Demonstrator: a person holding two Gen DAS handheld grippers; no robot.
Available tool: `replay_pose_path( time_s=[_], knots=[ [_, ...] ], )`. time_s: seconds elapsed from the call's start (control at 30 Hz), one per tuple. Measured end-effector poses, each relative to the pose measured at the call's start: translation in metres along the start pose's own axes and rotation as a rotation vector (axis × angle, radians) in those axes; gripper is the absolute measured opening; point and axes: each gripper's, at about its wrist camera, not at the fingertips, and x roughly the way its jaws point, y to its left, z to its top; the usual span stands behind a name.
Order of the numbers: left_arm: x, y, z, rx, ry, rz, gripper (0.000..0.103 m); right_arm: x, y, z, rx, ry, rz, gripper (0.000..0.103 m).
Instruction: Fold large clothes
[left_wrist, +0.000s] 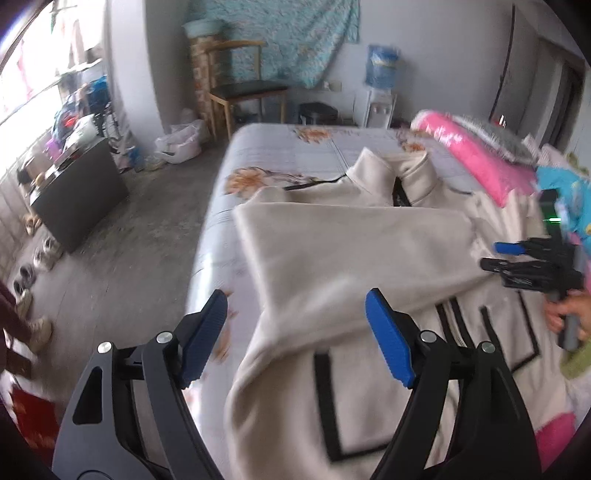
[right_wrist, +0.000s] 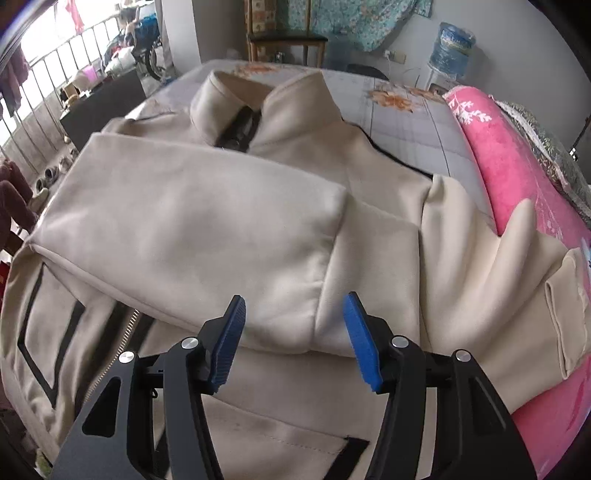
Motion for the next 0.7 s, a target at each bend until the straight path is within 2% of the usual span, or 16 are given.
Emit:
replay_pose_path(
  time_s=[0.1, 0.17, 0.23, 0.33, 0.4, 0.53, 0.63, 0.7],
  knots=[
    [0.053, -0.022, 0.01, 0.053, 0.044, 0.045, 0.074, 0.005, 0.005, 0.0, -0.022, -0.003, -0.017, 0.062],
    [0.083, -0.034, 0.004, 0.09, 0.093, 0.071, 0.074, 0.014, 0.005, -0.004, -0.039, 0.022, -0.026, 0.065],
    [0.098, -0.039, -0.007, 0.104, 0.139, 0.061, 0.074, 0.015, -0.001, -0.01, -0.038, 0.023, -0.02, 0.071],
    [0.097, -0.037, -0.024, 0.125, 0.162, 0.048, 0.074, 0.007, -0.011, -0.009, -0.005, 0.057, 0.016, 0.073],
    [0.091, -0.034, -0.021, 0.13, 0.181, 0.03, 0.074, 0.001, -0.016, -0.003, 0.02, 0.051, 0.048, 0.073],
    [0.075, -0.025, 0.011, 0.072, 0.137, -0.056, 0.074, -0.003, -0.024, 0.023, 0.062, 0.003, 0.073, 0.073],
    [0.081, -0.022, 0.038, 0.045, 0.107, -0.075, 0.077, 0.011, -0.025, 0.034, 0.095, -0.001, 0.086, 0.074],
    [0.097, -0.019, 0.051, 0.021, 0.106, -0.062, 0.077, 0.021, -0.023, 0.035, 0.104, 0.006, 0.072, 0.074]
  ],
)
